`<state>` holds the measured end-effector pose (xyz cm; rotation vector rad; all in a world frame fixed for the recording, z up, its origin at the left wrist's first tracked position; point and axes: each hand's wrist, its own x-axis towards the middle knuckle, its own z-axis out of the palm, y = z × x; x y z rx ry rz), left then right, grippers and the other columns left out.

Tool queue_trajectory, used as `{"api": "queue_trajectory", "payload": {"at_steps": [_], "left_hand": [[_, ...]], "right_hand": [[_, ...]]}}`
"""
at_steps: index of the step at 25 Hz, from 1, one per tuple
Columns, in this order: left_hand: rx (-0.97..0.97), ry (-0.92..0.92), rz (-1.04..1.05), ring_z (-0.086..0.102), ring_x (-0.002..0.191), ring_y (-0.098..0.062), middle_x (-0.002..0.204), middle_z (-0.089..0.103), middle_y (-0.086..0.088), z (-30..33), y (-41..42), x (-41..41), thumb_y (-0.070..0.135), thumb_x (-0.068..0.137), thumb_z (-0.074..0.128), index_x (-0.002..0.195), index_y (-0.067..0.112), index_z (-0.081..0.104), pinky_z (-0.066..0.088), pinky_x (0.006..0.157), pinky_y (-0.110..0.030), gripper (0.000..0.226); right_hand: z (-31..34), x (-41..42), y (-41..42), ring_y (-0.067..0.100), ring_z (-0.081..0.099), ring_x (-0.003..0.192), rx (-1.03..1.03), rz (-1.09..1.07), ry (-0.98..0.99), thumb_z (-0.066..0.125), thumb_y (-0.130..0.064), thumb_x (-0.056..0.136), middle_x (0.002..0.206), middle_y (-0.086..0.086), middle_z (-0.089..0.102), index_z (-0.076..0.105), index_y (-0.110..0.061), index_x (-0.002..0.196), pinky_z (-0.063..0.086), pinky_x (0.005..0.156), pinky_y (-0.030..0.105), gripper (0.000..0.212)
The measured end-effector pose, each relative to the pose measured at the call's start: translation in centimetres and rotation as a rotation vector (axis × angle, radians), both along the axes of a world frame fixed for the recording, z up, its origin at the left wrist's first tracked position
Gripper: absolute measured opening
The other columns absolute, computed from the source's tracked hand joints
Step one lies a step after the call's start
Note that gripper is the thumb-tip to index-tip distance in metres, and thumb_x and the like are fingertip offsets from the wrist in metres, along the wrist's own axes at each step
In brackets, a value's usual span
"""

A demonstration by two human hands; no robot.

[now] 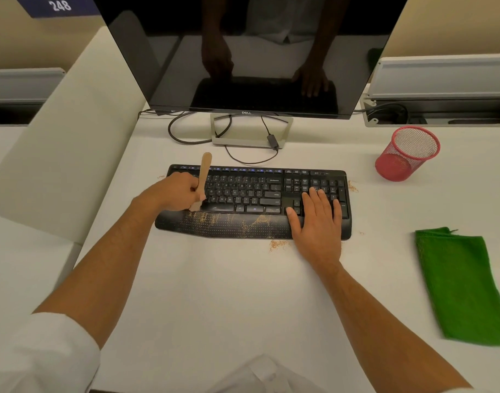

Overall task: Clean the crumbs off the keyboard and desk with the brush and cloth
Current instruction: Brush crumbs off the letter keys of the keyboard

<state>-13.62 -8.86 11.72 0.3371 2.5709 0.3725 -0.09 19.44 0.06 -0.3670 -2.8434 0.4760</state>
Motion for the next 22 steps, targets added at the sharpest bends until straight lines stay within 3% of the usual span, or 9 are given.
{"api": "queue_trajectory", "payload": {"at_steps": [3,5,9,12,14,18,22], "left_hand": [[0.115,0.205,0.053,0.06,0.078,-0.017,0.09,0.064,-0.001,-0.6,0.2,0.1,0.026,0.099,0.056,0.088,0.015,0.063,0.048,0.072,-0.035,0.017],[0.161,0.213,0.076,0.06,0.081,-0.017,0.093,0.064,-0.002,-1.3,0.3,0.4,0.025,0.099,0.056,0.094,0.011,0.064,0.047,0.073,-0.033,0.017],[-0.067,0.054,-0.003,0.06,0.078,-0.018,0.087,0.064,-0.004,-1.0,0.1,-0.3,0.027,0.098,0.059,0.089,0.015,0.062,0.049,0.073,-0.036,0.015],[-0.307,0.094,-0.053,0.062,0.08,-0.024,0.09,0.064,-0.006,-0.2,0.0,-1.1,0.022,0.096,0.059,0.097,0.014,0.062,0.051,0.074,-0.039,0.009],[-0.337,0.179,-0.023,0.062,0.079,-0.025,0.089,0.064,-0.006,-0.2,0.0,-1.1,0.024,0.096,0.059,0.098,0.015,0.062,0.048,0.068,-0.037,0.01],[-0.011,0.297,0.146,0.061,0.079,-0.025,0.089,0.064,-0.005,-0.7,-0.2,-0.4,0.03,0.099,0.055,0.098,0.014,0.063,0.05,0.07,-0.038,0.017],[0.122,0.196,0.307,0.061,0.072,-0.018,0.085,0.064,-0.003,-1.5,-0.7,0.8,0.025,0.1,0.054,0.098,0.01,0.062,0.048,0.063,-0.03,0.017]], "right_hand": [[0.0,0.0,-0.1,0.022,0.027,0.149,-0.003,-0.003,0.001,0.031,-0.055,0.103,0.156,0.006,0.042,0.047,-0.012,0.146,0.006,0.125,0.046,0.063],[0.0,0.0,0.0,0.022,0.027,0.149,-0.004,-0.004,0.001,0.032,-0.055,0.103,0.156,0.006,0.043,0.047,-0.012,0.146,0.006,0.125,0.046,0.063],[0.0,0.0,0.0,0.022,0.029,0.149,-0.002,-0.004,0.004,0.034,-0.054,0.103,0.155,0.007,0.043,0.047,-0.012,0.146,0.006,0.125,0.046,0.061],[0.0,0.0,-0.1,0.022,0.029,0.149,0.002,0.002,0.008,0.034,-0.053,0.103,0.155,0.007,0.044,0.048,-0.012,0.146,0.006,0.125,0.046,0.061],[0.0,0.0,-0.1,0.022,0.029,0.149,0.005,0.0,0.009,0.033,-0.054,0.103,0.155,0.006,0.044,0.048,-0.012,0.145,0.007,0.125,0.046,0.061],[-0.1,0.1,0.0,0.022,0.028,0.149,-0.001,0.0,0.0,0.033,-0.054,0.103,0.155,0.006,0.043,0.047,-0.013,0.146,0.005,0.125,0.046,0.061],[-0.1,0.0,0.0,0.022,0.028,0.149,-0.004,-0.001,0.004,0.035,-0.053,0.104,0.155,0.006,0.043,0.047,-0.012,0.146,0.006,0.125,0.046,0.06]]}}
